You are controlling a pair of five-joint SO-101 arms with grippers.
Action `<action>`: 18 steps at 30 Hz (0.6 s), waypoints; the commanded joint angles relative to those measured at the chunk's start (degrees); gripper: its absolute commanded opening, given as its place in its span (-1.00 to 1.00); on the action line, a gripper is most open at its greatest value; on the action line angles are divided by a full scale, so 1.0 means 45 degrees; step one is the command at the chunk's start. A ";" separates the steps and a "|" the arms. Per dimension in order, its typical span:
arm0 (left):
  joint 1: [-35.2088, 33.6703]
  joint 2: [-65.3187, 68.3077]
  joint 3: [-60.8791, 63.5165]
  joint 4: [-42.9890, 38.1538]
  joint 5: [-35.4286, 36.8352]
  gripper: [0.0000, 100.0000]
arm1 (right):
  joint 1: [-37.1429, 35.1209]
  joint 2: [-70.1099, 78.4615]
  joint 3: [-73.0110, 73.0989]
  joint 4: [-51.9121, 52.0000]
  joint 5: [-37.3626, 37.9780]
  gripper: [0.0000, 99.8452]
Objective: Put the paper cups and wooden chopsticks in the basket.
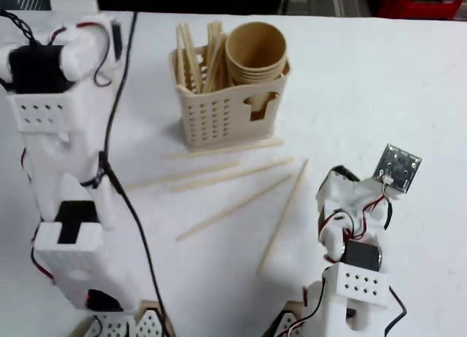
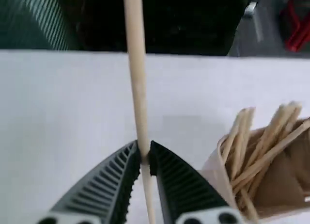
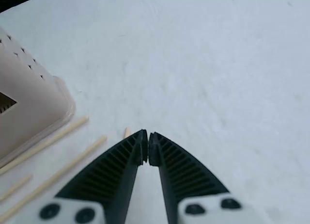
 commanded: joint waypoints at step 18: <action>0.3780 0.0733 -0.0098 -0.5646 0.0020 -0.94 | -0.0029 -0.0186 -0.0156 -0.0264 -0.0117 -0.96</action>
